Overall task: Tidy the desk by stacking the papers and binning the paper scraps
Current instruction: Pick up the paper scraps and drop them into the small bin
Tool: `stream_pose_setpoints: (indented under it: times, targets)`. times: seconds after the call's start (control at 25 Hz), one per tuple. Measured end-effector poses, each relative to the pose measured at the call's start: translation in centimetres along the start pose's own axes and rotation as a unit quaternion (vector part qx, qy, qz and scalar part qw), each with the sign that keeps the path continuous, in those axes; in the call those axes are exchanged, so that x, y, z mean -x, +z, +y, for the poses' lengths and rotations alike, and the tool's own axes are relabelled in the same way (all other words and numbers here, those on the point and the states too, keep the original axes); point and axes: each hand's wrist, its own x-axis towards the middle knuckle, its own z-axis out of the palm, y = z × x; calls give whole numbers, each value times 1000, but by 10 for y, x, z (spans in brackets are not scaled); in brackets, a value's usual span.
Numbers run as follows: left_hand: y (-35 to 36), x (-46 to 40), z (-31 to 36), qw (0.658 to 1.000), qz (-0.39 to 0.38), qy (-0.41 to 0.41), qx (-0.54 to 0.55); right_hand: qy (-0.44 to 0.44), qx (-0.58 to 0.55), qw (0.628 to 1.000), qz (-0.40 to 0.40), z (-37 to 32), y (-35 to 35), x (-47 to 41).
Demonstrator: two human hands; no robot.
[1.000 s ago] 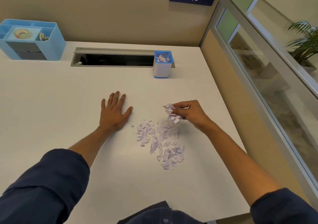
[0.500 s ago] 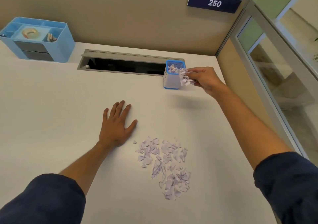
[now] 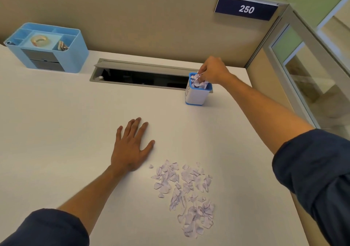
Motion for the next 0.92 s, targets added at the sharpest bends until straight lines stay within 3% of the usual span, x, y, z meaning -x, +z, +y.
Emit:
stream_pose_setpoints:
  times: [0.12,0.24,0.36,0.64,0.92]
  targets:
    - [0,0,1,1000,1,-3,0,3,31,998,-54,-6,-5,-2]
    - [-1,0,1,1000,0,-3,0,22,-7,993,-112,-12,-18,-7]
    - [-1,0,1,1000,0,-4,3,21,-1,994,-103,-16,-30,-13]
    - [-1,0,2,1000,-1,-6,-2,-2,178,981,-78,-26,-3,-3]
    - [-3,1,2,1000,-1,-6,4,12,90,994,-57,-16,-7,-9]
